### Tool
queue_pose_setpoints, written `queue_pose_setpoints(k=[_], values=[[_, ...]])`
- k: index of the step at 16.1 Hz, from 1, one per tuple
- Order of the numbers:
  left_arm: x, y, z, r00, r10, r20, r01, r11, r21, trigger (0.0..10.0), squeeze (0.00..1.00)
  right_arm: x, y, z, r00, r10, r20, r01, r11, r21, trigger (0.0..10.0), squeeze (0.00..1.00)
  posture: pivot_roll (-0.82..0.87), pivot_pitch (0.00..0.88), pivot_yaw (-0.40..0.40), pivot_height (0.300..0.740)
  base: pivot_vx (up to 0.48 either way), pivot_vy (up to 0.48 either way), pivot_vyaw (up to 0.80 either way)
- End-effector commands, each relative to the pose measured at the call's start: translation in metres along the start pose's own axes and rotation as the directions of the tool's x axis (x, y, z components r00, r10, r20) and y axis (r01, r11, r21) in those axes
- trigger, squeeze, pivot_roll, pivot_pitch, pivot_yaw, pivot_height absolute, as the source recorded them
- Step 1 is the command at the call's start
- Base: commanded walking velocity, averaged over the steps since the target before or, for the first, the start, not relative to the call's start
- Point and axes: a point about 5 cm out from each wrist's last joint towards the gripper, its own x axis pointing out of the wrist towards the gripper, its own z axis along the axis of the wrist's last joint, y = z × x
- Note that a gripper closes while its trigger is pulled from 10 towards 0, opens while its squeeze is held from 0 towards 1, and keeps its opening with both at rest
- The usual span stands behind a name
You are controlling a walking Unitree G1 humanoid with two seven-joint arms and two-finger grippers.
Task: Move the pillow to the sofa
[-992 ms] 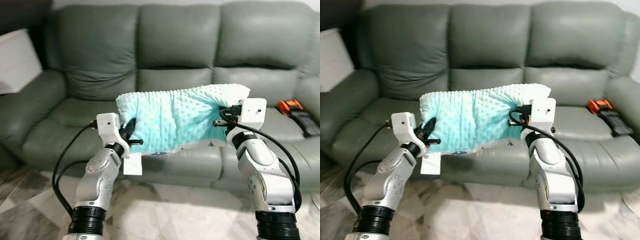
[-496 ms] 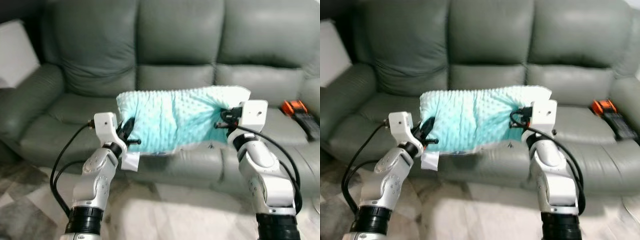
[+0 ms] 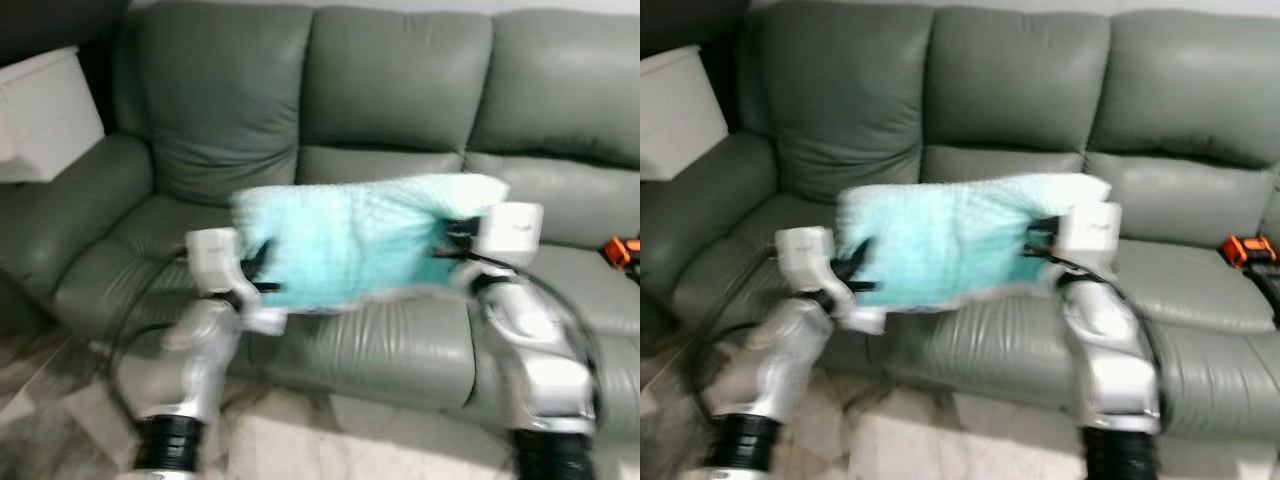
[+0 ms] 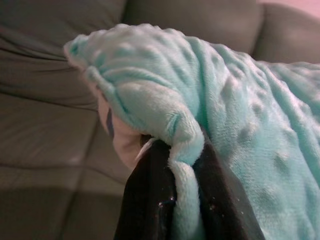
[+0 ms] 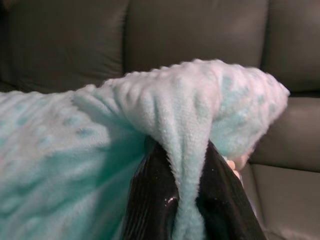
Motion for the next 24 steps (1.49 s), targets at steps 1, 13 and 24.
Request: queue_pose_setpoints(k=[1,13,24], values=[[0.004,-0.015,0.002,0.998,-0.058,0.009,0.058,0.998,0.0,10.0,0.0,-0.002,-0.01,0.008,0.999,-0.031,0.026,0.031,0.999,-0.012,10.0,0.0,-0.13,0.018,0.032,0.74,0.469,0.0,0.0],[0.002,-0.023,-0.007,0.995,-0.093,-0.033,0.092,0.996,-0.016,10.0,0.0,0.0,-0.008,0.006,1.0,-0.028,0.006,0.028,0.999,-0.016,10.0,0.0,-0.13,0.015,0.026,0.74,0.276,0.0,-0.13],[0.005,-0.011,-0.007,0.999,-0.002,-0.036,0.005,0.996,0.084,10.0,0.0,-0.001,-0.007,0.004,1.0,-0.022,0.007,0.022,1.0,-0.017,10.0,0.0,-0.13,0.024,0.026,0.74,0.0,0.0,-0.21]])
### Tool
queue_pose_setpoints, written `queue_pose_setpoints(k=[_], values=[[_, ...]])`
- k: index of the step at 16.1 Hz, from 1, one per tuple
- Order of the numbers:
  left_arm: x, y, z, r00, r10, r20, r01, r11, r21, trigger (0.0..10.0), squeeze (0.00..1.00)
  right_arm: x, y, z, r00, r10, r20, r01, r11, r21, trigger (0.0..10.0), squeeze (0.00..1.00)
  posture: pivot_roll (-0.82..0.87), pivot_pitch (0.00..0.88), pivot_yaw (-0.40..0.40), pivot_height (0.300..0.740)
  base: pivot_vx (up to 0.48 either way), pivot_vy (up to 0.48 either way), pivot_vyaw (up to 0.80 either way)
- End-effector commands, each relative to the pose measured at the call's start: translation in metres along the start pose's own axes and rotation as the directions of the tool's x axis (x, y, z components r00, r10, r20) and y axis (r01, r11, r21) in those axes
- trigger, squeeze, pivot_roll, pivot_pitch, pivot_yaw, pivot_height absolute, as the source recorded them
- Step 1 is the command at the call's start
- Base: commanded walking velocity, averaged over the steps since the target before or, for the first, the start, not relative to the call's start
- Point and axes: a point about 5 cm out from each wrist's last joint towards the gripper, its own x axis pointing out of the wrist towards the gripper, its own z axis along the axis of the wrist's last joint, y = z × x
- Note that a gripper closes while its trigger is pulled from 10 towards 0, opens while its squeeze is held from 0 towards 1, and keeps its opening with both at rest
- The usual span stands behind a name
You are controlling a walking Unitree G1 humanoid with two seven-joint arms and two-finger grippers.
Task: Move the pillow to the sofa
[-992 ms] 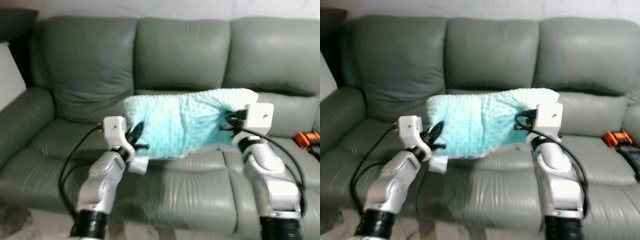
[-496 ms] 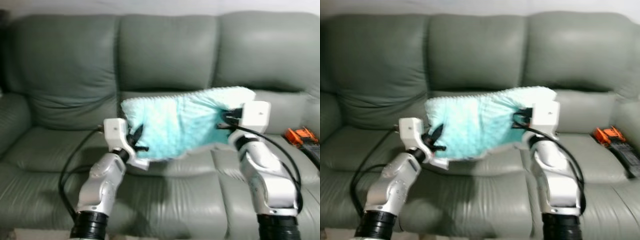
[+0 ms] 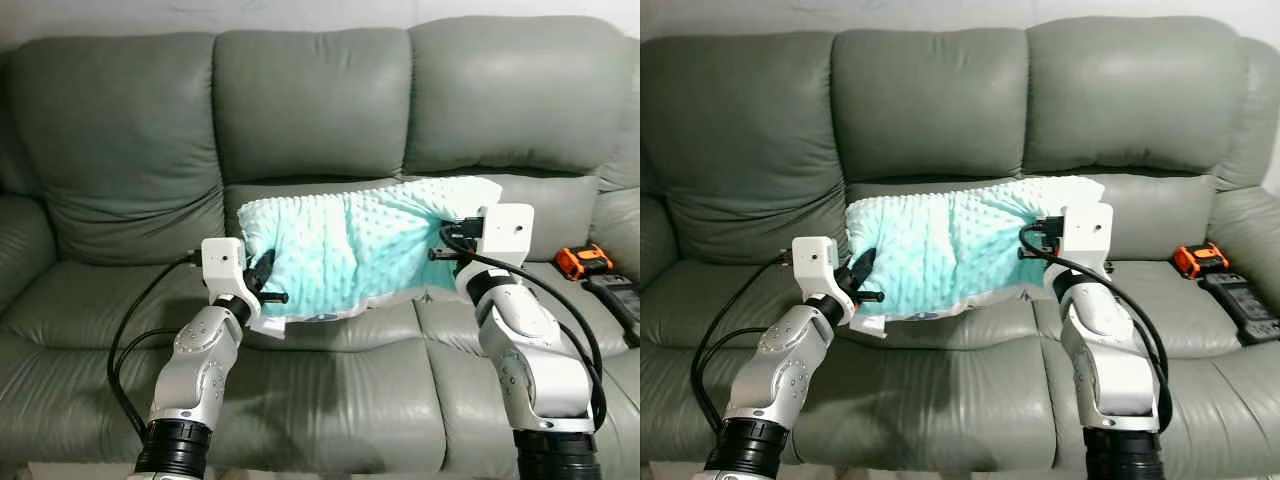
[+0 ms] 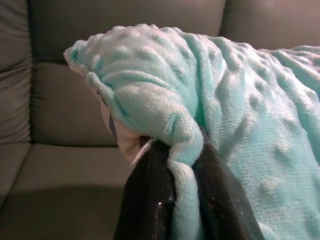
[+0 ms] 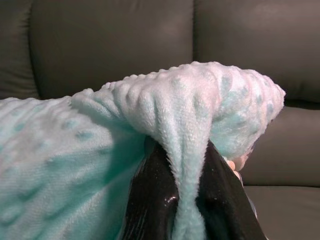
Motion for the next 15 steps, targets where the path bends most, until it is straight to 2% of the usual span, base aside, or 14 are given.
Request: queue_pose_setpoints(k=[1,3,6,7,9,11,12,13,15], values=[[0.003,0.002,0.006,1.0,0.014,0.02,-0.014,0.999,0.035,10.0,0.0,-0.001,0.004,0.005,0.999,0.019,0.028,-0.019,1.0,0.002,10.0,0.0,-0.13,0.027,0.027,0.74,0.0,0.0,0.0],[0.004,0.007,0.006,0.999,0.039,0.022,-0.04,0.998,0.044,10.0,0.0,-0.003,0.005,0.004,0.999,0.028,0.029,-0.029,1.0,0.01,10.0,0.0,-0.13,0.033,0.027,0.74,0.0,0.0,0.0],[0.009,0.023,-0.002,0.998,0.063,0.005,-0.063,0.994,0.088,10.0,0.0,-0.006,0.009,-0.005,0.999,0.045,0.015,-0.046,0.998,0.031,10.0,0.0,-0.11,0.068,0.033,0.74,0.0,0.0,0.0],[0.008,0.031,-0.005,0.997,0.08,-0.003,-0.079,0.986,0.148,10.0,0.0,-0.007,0.013,-0.012,0.999,0.051,-0.003,-0.051,0.998,0.031,10.0,0.0,-0.12,0.099,0.04,0.74,0.0,0.0,0.0],[0.005,0.04,-0.014,0.996,0.087,-0.027,-0.081,0.979,0.186,10.0,0.0,-0.009,0.012,-0.022,0.998,0.047,-0.039,-0.046,0.998,0.033,10.0,0.0,-0.11,0.143,0.047,0.74,0.0,0.0,0.0],[0.001,0.049,-0.025,0.992,0.116,-0.056,-0.102,0.971,0.215,10.0,0.0,-0.013,0.007,-0.037,0.995,0.033,-0.096,-0.03,0.999,0.03,10.0,0.0,-0.11,0.192,0.057,0.74,0.0,0.0,0.0],[-0.003,0.053,-0.038,0.989,0.12,-0.085,-0.093,0.958,0.271,10.0,0.0,-0.017,0.0,-0.05,0.991,-0.001,-0.137,0.003,1.0,0.018,10.0,0.0,-0.11,0.221,0.068,0.74,0.0,0.0,0.0],[-0.005,0.056,-0.046,0.983,0.147,-0.112,-0.11,0.953,0.282,10.0,0.0,-0.017,-0.004,-0.056,0.987,-0.012,-0.158,0.015,1.0,0.016,10.0,0.0,-0.11,0.243,0.073,0.74,0.0,0.0,0.0],[-0.001,0.052,-0.049,0.983,0.138,-0.118,-0.1,0.954,0.283,10.0,0.0,-0.017,-0.01,-0.061,0.985,-0.031,-0.167,0.031,1.0,-0.004,10.0,0.0,-0.12,0.276,0.073,0.74,0.0,0.0,0.0]])
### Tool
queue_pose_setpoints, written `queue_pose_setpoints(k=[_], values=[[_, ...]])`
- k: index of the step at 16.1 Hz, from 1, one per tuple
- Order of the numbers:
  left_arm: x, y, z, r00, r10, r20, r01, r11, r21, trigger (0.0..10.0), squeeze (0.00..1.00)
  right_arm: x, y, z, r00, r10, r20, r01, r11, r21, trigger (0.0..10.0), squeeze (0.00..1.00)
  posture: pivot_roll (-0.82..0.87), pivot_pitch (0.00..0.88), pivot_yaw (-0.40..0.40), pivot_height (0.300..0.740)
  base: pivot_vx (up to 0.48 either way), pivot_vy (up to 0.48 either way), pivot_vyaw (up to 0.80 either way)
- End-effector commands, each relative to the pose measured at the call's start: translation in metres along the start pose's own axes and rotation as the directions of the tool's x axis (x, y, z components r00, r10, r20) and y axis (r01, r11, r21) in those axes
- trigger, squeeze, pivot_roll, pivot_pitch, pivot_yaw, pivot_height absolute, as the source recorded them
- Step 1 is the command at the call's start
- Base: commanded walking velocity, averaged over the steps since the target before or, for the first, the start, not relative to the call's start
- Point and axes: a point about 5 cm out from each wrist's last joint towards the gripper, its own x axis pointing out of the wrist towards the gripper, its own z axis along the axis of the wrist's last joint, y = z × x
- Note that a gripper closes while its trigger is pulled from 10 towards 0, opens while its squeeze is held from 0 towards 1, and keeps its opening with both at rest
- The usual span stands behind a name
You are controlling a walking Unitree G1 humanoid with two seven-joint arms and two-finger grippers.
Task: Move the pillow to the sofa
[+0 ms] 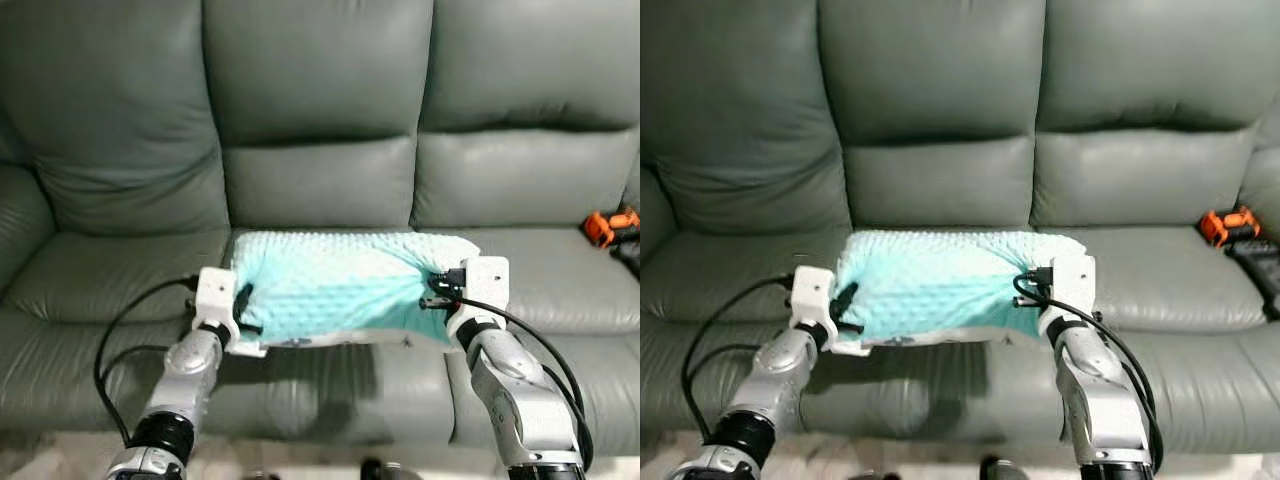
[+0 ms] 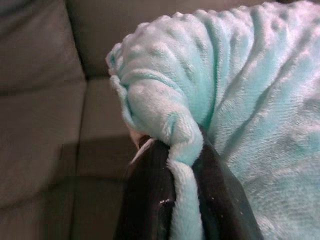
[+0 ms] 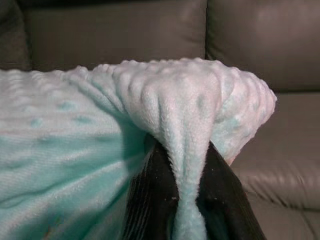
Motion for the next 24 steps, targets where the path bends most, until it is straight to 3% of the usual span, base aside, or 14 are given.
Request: queue_pose_setpoints(k=[1,3,6,8,10,11,14,18,23,24], values=[[0.002,0.003,0.004,1.0,0.002,0.024,-0.003,0.999,0.032,10.0,0.0,0.0,-0.006,0.001,1.0,-0.023,0.021,0.023,1.0,-0.015,10.0,0.0,-0.12,0.293,0.071,0.74,0.0,0.0,0.0],[0.011,-0.003,0.011,1.0,-0.003,0.029,0.001,0.999,0.046,10.0,0.0,0.002,-0.004,-0.003,0.999,-0.024,0.029,0.022,0.998,0.061,10.0,0.0,-0.11,0.348,0.062,0.74,0.0,0.0,0.0],[0.02,-0.005,0.032,0.996,0.001,0.094,-0.003,1.0,0.027,10.0,0.0,0.002,0.012,0.006,0.997,0.036,0.069,-0.039,0.998,0.041,10.0,0.0,-0.12,0.389,0.058,0.74,0.0,0.0,0.0],[0.023,0.003,0.037,0.993,0.048,0.104,-0.054,0.997,0.057,10.0,0.0,0.0,0.023,0.008,0.99,0.106,0.089,-0.111,0.992,0.057,10.0,0.0,-0.13,0.404,0.053,0.74,0.0,0.0,0.0],[0.024,0.025,0.046,0.98,0.177,0.093,-0.182,0.982,0.054,10.0,0.0,0.002,0.023,0.0,0.987,0.137,0.085,-0.139,0.99,0.015,10.0,0.0,-0.13,0.419,0.044,0.74,0.0,0.0,0.0],[0.024,0.029,0.048,0.976,0.197,0.093,-0.203,0.978,0.05,10.0,0.0,0.003,0.023,0.0,0.986,0.141,0.086,-0.143,0.99,0.016,10.0,0.0,-0.13,0.428,0.038,0.74,0.0,0.0,0.0],[0.025,0.049,0.064,0.948,0.301,0.105,-0.307,0.95,0.053,10.0,0.0,0.021,0.022,0.007,0.98,0.17,0.103,-0.171,0.985,0.002,10.0,0.0,-0.13,0.437,0.035,0.74,0.0,0.0,0.0],[0.026,0.059,0.074,0.924,0.368,0.106,-0.374,0.927,0.039,10.0,0.0,0.043,0.021,0.024,0.975,0.167,0.146,-0.165,0.986,-0.02,10.0,0.0,-0.14,0.448,0.034,0.74,0.0,0.0,0.0],[0.024,0.067,0.075,0.895,0.436,0.096,-0.439,0.898,0.019,10.0,0.0,0.057,0.027,0.018,0.973,0.189,0.131,-0.184,0.982,-0.045,10.0,0.0,-0.14,0.466,0.027,0.74,0.0,0.0,0.0],[0.023,0.068,0.073,0.893,0.442,0.088,-0.444,0.896,0.007,10.0,0.39,0.058,0.028,0.017,0.971,0.196,0.134,-0.194,0.981,-0.029,10.0,0.32,-0.13,0.473,0.03,0.74,0.0,0.0,0.0]])
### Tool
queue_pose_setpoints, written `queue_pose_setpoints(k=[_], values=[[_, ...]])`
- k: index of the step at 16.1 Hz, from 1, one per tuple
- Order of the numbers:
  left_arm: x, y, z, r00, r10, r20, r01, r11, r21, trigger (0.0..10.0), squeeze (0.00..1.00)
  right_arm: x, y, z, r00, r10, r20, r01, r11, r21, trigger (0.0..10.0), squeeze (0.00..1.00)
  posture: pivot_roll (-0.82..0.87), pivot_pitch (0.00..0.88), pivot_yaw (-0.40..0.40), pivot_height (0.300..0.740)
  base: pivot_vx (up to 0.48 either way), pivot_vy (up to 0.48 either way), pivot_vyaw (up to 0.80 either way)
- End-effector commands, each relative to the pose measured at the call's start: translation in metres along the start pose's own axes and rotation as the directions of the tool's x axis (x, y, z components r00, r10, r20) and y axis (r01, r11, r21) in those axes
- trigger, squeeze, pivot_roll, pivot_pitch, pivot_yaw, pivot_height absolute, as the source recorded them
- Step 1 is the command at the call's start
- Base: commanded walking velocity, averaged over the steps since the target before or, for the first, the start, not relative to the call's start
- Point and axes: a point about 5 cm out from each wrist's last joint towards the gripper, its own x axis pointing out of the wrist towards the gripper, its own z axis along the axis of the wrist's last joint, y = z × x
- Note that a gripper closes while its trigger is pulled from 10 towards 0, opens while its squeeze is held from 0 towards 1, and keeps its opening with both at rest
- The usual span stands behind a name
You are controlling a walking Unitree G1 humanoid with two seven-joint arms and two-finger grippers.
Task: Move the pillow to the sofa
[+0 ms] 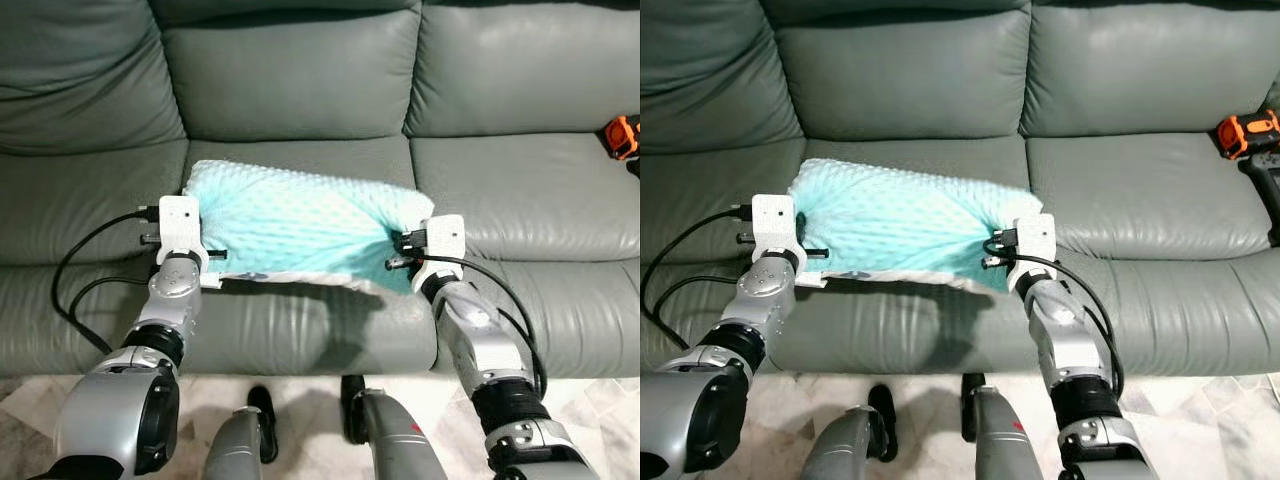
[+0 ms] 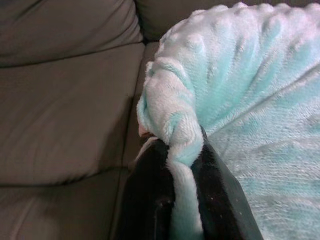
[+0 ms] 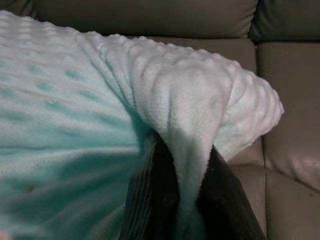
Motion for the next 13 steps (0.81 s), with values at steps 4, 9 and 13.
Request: queue_pose_setpoints(k=[4,9,13], values=[[-0.0053,0.0136,-0.0181,0.997,0.048,-0.058,-0.05,0.998,-0.029,10.0,1.0,-0.0017,0.0031,-0.0143,1.0,0.001,-0.01,-0.001,1.0,0.012,10.0,1.0,-0.14,0.48,0.027,0.74,0.0,0.0,0.0],[-0.0027,0.0183,-0.0125,0.997,0.066,-0.05,-0.069,0.996,-0.061,10.0,1.0,-0.0036,-0.0006,-0.0155,1.0,0.021,-0.001,-0.021,1.0,-0.003,10.0,1.0,-0.14,0.481,0.026,0.74,0.0,0.0,0.0],[-0.0053,0.0176,-0.0188,0.996,0.058,-0.064,-0.062,0.996,-0.06,10.0,1.0,-0.0063,-0.0013,-0.0192,0.999,0.036,-0.001,-0.036,0.999,-0.003,10.0,1.0,-0.14,0.482,0.024,0.74,0.0,0.0,0.0]])
